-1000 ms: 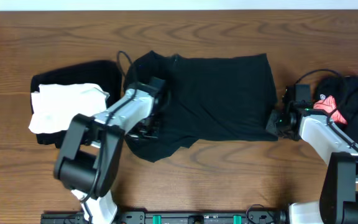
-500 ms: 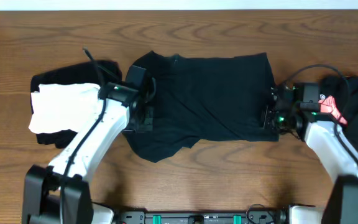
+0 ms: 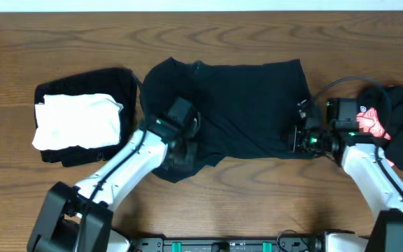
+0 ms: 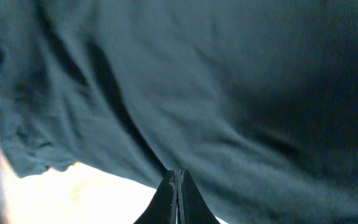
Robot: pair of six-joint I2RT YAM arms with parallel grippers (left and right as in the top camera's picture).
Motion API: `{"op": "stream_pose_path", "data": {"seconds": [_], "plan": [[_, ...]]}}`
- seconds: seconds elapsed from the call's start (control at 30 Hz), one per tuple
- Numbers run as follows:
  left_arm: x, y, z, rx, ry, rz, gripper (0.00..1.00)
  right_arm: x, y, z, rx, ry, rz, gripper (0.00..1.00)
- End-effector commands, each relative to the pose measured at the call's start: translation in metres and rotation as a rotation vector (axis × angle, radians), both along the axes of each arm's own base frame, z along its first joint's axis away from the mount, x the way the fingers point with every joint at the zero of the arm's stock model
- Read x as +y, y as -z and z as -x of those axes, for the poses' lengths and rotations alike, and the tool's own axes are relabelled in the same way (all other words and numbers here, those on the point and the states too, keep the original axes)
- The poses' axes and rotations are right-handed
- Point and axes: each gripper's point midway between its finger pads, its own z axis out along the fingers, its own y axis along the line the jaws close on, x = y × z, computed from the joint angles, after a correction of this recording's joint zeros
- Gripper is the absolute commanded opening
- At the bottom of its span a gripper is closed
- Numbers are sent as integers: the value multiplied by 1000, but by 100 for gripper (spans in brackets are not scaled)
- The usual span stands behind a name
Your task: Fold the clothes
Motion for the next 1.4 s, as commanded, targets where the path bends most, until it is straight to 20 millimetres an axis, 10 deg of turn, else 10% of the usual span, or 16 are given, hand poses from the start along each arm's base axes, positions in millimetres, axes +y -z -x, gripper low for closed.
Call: {"op": "stream_pose_path", "data": {"seconds": [0.0,0.73,1.13,1.37], "plan": [[7,22,17,28,45,-15,16,-9,24,9,117,138,63,1],[13,34,77,261,45,26,8,-71,40,3,165,665,313,1],[-25,1,11,-38,60,185,7,9,10,-26,-56,122,24,1],[8,-4,-25,-240,-14,-7,22,9,19,-6,35,116,27,2]]}}
